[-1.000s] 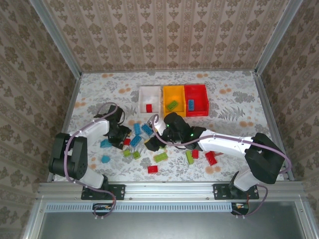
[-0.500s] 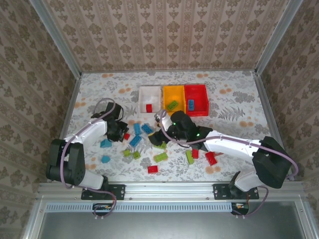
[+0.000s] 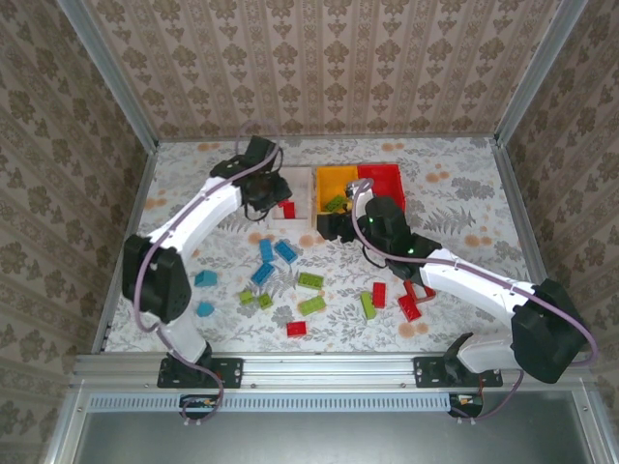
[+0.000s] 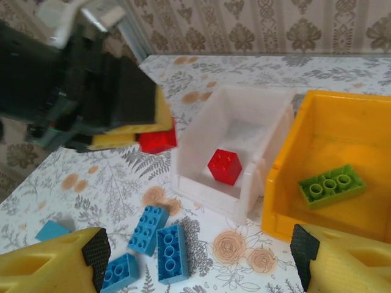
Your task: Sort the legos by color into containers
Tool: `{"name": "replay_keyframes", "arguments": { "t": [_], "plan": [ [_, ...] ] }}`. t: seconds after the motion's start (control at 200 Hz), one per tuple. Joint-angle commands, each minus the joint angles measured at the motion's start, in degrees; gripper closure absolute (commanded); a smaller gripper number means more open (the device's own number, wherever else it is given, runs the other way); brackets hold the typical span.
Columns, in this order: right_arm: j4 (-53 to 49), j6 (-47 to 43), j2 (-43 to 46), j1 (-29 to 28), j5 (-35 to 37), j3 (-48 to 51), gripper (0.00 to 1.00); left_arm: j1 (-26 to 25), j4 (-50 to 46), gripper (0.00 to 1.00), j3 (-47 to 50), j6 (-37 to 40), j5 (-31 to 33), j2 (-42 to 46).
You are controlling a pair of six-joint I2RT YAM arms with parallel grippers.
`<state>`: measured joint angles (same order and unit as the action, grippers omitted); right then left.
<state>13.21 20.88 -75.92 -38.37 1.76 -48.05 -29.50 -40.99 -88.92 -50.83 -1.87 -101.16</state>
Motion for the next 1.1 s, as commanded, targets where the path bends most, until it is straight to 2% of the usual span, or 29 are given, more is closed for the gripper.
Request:
{"name": "replay_keyframes", "arguments": {
  "t": [0.0, 0.19, 0.335, 0.595, 0.805, 1.095],
  "plan": [
    [-0.4, 2.5, 0.2, 0.4, 2.9, -2.2, 0.19, -0.3, -4.0, 0.83, -5.9, 7.3, -1.3, -7.3],
    [-1.9, 2.5, 1.6, 0.9, 2.8, -1.1, 0.19, -0.9, -5.4, 0.79, -15.5, 9.4, -2.9, -16.7],
    [-2.7, 3.3, 2.8, 1.3, 3.0, 0.6, 0.19, -1.0, -7.4, 0.76, -17.2, 9.6, -2.6, -19.8],
    [-3.9, 2.6, 3.1, 1.5, 3.0, 0.9, 0.18, -1.0, -7.4, 0.57, -15.2, 9.4, -2.4, -18.4],
    [-4.8, 1.6, 3.0, 1.5, 2.7, 1.0, 0.17, -1.0, -7.5, 0.52, -14.5, 9.1, -2.2, -15.4],
    [-7.5, -1.1, 3.4, 1.2, 1.8, 0.6, 0.18, -1.0, -7.8, 0.51, -12.6, 8.7, -0.3, -9.3]
  ]
}}
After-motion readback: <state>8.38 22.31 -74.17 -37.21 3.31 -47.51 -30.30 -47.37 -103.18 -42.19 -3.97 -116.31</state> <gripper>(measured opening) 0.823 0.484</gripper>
